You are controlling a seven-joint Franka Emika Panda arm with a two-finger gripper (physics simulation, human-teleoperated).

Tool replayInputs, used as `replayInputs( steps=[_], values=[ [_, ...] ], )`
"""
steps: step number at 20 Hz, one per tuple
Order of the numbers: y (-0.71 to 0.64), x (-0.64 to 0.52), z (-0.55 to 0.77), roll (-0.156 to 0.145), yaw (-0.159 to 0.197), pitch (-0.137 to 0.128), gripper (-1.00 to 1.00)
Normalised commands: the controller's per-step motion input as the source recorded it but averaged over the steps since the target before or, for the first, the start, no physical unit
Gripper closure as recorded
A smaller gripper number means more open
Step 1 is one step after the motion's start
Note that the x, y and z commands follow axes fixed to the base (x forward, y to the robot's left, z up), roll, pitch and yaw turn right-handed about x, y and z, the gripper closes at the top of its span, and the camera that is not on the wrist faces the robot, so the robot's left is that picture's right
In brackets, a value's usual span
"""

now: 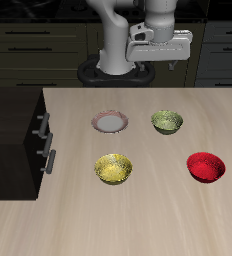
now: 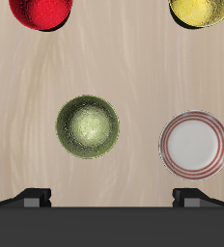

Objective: Place the green bowl on top of the wooden cabinet

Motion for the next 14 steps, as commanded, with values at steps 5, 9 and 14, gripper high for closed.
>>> replayInputs(
  steps=[5, 9, 14],
  values=[
    [0.06, -0.05, 0.01, 0.084, -0.001, -0.004, -1.0],
    [-0.03, -0.02, -0.03, 0.016, -0.03, 0.016, -1.0],
    [-0.02, 0.04, -0.06, -0.011, 0.009, 0.009, -1.0]
  ],
)
